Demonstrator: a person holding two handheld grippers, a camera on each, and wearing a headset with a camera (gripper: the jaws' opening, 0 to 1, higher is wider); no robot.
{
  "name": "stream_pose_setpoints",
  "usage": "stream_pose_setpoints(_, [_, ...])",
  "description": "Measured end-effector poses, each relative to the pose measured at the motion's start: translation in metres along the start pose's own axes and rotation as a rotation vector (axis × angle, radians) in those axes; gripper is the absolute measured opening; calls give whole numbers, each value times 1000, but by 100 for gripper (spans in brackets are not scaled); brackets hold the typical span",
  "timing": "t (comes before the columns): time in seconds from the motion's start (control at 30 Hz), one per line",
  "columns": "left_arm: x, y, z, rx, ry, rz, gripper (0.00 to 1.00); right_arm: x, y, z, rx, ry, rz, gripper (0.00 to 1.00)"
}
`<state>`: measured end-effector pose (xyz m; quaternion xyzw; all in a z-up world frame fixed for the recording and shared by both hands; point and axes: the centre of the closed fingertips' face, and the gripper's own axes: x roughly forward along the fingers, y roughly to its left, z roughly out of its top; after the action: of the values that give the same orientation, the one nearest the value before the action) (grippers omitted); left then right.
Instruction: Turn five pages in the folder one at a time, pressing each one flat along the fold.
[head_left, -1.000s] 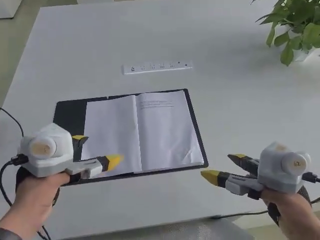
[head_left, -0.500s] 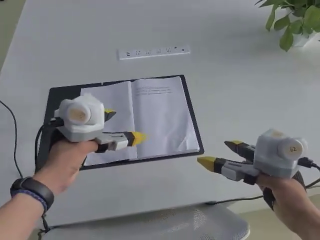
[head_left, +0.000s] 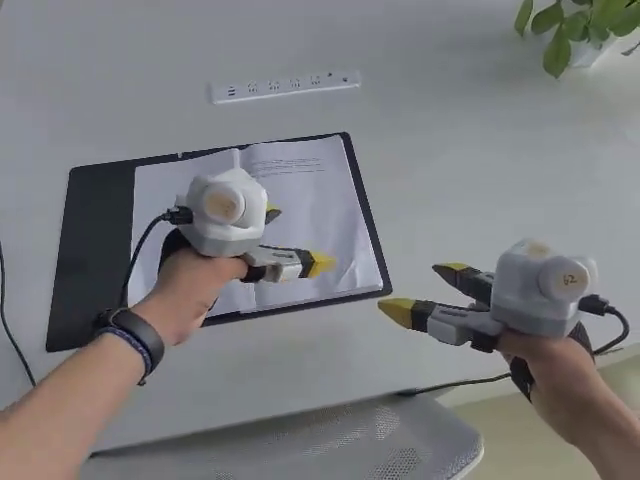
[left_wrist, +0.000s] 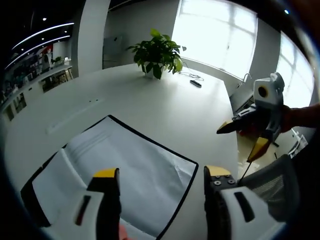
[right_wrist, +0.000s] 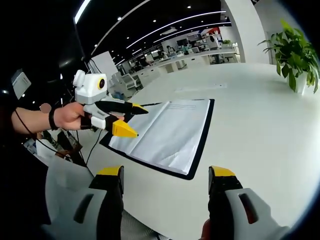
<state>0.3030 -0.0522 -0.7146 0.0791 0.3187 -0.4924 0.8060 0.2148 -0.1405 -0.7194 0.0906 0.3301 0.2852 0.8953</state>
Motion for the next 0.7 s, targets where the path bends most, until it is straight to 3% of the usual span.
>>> stream_pose_setpoints(0.17, [22, -4, 2, 8, 11, -9, 66, 0, 0, -4, 2, 14, 3, 68])
stream_pose_setpoints(0.3, [38, -9, -3, 17, 31, -5, 66, 1, 0, -6, 6, 20, 9, 67])
stream_pose_setpoints(0.57, [71, -14, -18, 13, 67, 35, 64, 2, 0, -16, 29, 33, 20, 65])
stream_pose_setpoints(0.7, [84, -15, -33, 4, 108, 50, 65, 1, 0, -17, 35, 37, 24, 64])
